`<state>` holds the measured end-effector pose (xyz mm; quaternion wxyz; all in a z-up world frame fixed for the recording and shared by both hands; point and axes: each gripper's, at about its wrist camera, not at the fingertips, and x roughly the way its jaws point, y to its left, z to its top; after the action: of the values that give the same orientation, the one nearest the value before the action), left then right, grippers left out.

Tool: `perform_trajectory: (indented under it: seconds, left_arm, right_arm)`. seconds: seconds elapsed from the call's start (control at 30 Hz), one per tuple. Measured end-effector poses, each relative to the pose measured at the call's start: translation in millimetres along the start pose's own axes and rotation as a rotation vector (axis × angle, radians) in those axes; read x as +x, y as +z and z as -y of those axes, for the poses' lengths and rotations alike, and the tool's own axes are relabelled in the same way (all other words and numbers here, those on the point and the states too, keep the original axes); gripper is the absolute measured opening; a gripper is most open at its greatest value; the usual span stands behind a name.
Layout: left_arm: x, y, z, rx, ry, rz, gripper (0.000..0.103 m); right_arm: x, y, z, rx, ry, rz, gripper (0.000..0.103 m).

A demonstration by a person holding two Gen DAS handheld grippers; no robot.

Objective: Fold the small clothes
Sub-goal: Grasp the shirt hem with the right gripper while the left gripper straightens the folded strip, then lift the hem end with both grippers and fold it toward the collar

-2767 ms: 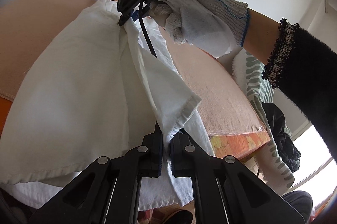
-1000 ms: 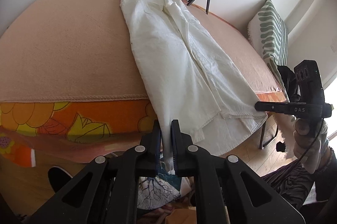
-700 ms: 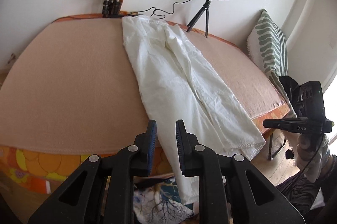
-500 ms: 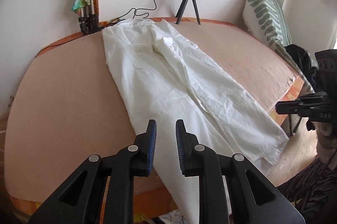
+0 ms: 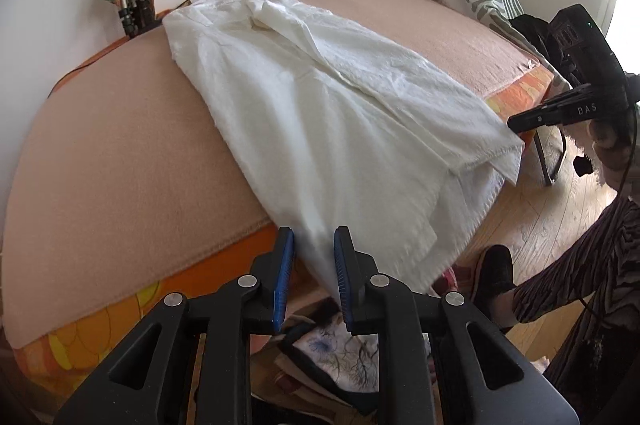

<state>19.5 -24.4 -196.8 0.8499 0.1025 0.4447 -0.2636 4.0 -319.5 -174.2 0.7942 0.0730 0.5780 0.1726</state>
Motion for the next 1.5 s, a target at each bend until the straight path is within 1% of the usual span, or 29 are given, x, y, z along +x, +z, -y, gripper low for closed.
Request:
perform_trajectory:
  seconds: [0.03, 0.07, 0.1, 0.13, 0.17, 0.2, 0.23, 0.33, 0.4, 0.43, 0.47, 0.5, 0.53, 0.57, 0.6, 0.63, 0.67, 0.73, 0.77, 0.87, 0.93, 1.0, 1.1, 1.13, 1.17, 1.23, 1.3, 1.37, 1.5]
  left_arm:
    - [-3.0, -2.9, -1.4, -0.012, -0.011, -0.009, 0.023]
    - [-8.0, -6.2, -2.4, -0.024, -0.017, -0.010, 0.024]
    - [-13.5, -7.1, -3.8, -0.046, -0.028, -0.001, 0.027]
    - [-17.9, -6.6, -7.5, -0.082, -0.037, 0.007, 0.041]
    - [-22.4, -6.2, -12.3, -0.129, -0.054, 0.022, 0.053]
    - [-25.3, -6.7, -16.6, -0.168, -0.090, 0.043, 0.055]
    - [-25.3, -6.3, -19.1, -0.192, -0.104, 0.049, 0.057]
    - [-11.5, -5.4, -23.3, -0.241, -0.122, 0.010, 0.057]
    - [0.2, -8.3, -26.4, -0.296, -0.185, -0.030, 0.057]
    - [-1.1, -8.1, -26.0, -0.309, -0.194, -0.005, 0.058]
    - [1.3, -6.6, -24.8, -0.309, -0.215, -0.014, 0.058]
    - [2.0, -6.2, -23.6, -0.315, -0.215, -0.015, 0.058]
    - [2.0, -7.3, -22.0, -0.318, -0.224, -0.009, 0.057]
    - [4.1, -9.0, -20.1, -0.321, -0.239, -0.022, 0.050]
    - [8.8, -10.1, -18.6, -0.330, -0.247, -0.046, 0.041]
    - [12.8, -12.7, -18.6, -0.342, -0.259, -0.071, 0.020]
    - [16.1, -14.7, -18.9, -0.356, -0.275, -0.084, 0.009]
    - [16.6, -17.2, -20.7, -0.382, -0.298, -0.072, 0.005]
    - [15.8, -17.4, -22.1, -0.391, -0.307, -0.069, 0.004]
    - [8.7, -14.0, -23.3, -0.413, -0.328, -0.049, 0.004]
    - [1.6, -7.9, -23.5, -0.428, -0.340, -0.028, 0.003]
    - [-4.5, 0.2, -25.1, -0.450, -0.370, -0.008, 0.003]
    - [-12.0, 16.9, -32.4, -0.464, -0.381, 0.020, 0.003]
    - [-13.8, 22.8, -34.9, -0.471, -0.386, 0.030, 0.003]
    - [-16.2, 28.7, -38.2, -0.473, -0.372, 0.041, 0.003]
    - [-19.6, 41.1, -43.9, -0.467, -0.355, 0.063, 0.003]
    - [-19.2, 53.1, -51.3, -0.467, -0.340, 0.068, 0.003]
    - [-16.9, 65.5, -57.1, -0.455, -0.323, 0.081, 0.003]
    - [0.2, 83.7, -73.7, -0.469, -0.292, 0.081, 0.003]
  right_arm:
    - [-4.0, -3.7, 4.8, 0.013, 0.002, 0.010, 0.009]
    - [-7.8, -6.5, 10.5, 0.034, 0.026, 0.018, 0.010]
    - [-10.6, -8.2, 16.2, 0.062, 0.058, 0.023, 0.015]
    - [-12.5, -8.3, 21.1, 0.081, 0.088, 0.028, 0.028]
    - [-14.9, -9.4, 23.2, 0.092, 0.099, 0.043, 0.035]
    - [-17.0, -9.9, 23.0, 0.087, 0.104, 0.059, 0.044]
    - [-17.1, -9.3, 20.9, 0.071, 0.113, 0.061, 0.047]
    - [-6.6, -3.4, 14.6, 0.058, 0.162, 0.013, 0.047]
    - [3.0, 0.6, 13.6, 0.077, 0.184, -0.016, 0.047]
    - [7.6, 2.5, 12.3, 0.077, 0.206, -0.032, 0.047]
    - [12.1, 4.3, 10.3, 0.070, 0.226, -0.048, 0.047]
    - [15.0, 4.4, 7.9, 0.061, 0.229, -0.057, 0.047]
    - [18.5, 3.8, 6.5, 0.054, 0.222, -0.063, 0.047]
    - [22.4, 4.1, 5.9, 0.057, 0.226, -0.074, 0.047]
    - [25.5, 3.7, 6.2, 0.068, 0.243, -0.087, 0.043]
    - [28.0, 4.1, 6.5, 0.078, 0.265, -0.098, 0.033]
    - [30.5, 3.9, 5.5, 0.082, 0.283, -0.110, 0.028]
    - [31.1, 4.1, 1.3, 0.086, 0.284, -0.104, 0.013]
    - [28.8, 3.6, 0.8, 0.092, 0.295, -0.100, 0.010]
    - [18.9, 3.9, 3.0, 0.140, 0.369, -0.067, 0.008]
    - [9.2, 6.7, 2.2, 0.153, 0.387, -0.031, 0.008]
    - [0.3, 12.7, 2.3, 0.166, 0.413, 0.004, 0.008]
    - [-12.1, 26.0, 3.0, 0.195, 0.440, 0.055, 0.008]
    - [-15.5, 31.5, 4.1, 0.205, 0.443, 0.074, 0.008]
    - [-18.2, 37.6, 5.0, 0.212, 0.448, 0.094, 0.008]
    - [-22.1, 52.5, 6.0, 0.221, 0.427, 0.119, 0.008]
    - [-22.4, 69.0, 5.4, 0.222, 0.429, 0.120, 0.008]
    - [-19.6, 86.8, 2.4, 0.219, 0.410, 0.125, 0.008]
    - [2.1, 123.8, 9.2, 0.261, 0.374, 0.116, 0.008]
